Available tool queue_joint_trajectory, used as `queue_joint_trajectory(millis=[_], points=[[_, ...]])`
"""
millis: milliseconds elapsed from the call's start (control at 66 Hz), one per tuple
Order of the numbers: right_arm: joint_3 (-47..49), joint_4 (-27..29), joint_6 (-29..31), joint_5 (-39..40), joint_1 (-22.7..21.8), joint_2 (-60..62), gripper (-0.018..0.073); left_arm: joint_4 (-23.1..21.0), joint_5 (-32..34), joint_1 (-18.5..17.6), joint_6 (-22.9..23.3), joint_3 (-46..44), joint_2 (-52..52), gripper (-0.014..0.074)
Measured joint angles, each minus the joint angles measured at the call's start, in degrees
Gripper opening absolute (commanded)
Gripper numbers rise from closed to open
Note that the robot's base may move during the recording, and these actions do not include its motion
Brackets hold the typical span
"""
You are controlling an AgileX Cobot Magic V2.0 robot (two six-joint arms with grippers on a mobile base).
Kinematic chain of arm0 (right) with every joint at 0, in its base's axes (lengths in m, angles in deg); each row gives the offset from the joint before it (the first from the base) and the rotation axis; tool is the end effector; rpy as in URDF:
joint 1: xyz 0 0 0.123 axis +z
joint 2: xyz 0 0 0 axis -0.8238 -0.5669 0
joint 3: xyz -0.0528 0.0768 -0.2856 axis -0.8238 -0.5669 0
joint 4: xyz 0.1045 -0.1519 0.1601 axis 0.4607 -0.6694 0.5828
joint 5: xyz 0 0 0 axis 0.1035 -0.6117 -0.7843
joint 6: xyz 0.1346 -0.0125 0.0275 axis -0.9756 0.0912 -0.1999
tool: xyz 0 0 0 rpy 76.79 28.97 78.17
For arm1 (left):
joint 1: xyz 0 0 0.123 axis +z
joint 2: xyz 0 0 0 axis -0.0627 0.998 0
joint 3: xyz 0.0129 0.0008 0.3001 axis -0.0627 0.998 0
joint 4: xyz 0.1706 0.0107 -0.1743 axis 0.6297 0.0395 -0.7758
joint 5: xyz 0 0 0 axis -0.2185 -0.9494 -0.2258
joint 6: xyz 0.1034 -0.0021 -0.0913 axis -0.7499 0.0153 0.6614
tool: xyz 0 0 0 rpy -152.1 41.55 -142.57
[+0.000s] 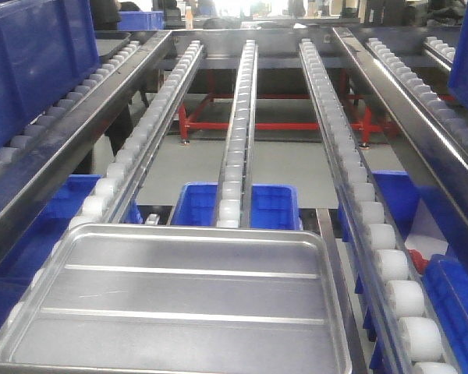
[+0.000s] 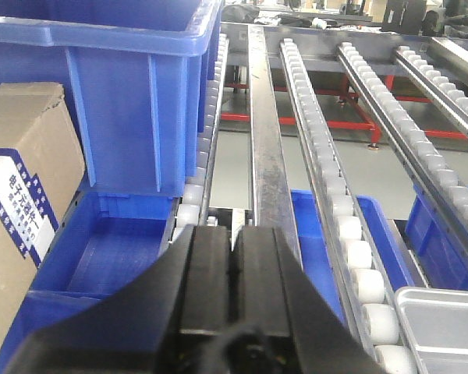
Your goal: Grab silver tray and stack on right shelf
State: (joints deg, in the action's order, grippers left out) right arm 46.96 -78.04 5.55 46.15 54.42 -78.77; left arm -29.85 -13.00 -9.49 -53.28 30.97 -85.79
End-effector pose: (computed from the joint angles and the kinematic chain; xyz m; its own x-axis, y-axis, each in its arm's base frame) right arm 0.0807 -0.0021 0.1947 -0.0211 -0.0264 -0.9994 0.0225 0.9994 -0.0269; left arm 0.0800 -0.0094 0.1995 0.0155 -0.0182 -0.9997 0.1109 0.9937 -0.0163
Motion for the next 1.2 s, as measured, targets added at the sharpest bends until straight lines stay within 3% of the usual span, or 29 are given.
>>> queue_joint_trajectory(millis=[803,999,1196], points=[[0.0,0.0,0.0,2.31,0.0,0.0,0.0057,0.0,1.73,0.0,0.0,0.0,0.0,-0.0092],[0.21,0.0,0.0,6.59,0.0,0.0,0.0057,0.0,9.28,0.0,0.0,-0.19,0.0,-0.0092],[8.67,0.0,0.0,6.6,0.0,0.0,0.0057,2.46,1.82,0.0,0.0,-12.73,2.34,-0.0092]])
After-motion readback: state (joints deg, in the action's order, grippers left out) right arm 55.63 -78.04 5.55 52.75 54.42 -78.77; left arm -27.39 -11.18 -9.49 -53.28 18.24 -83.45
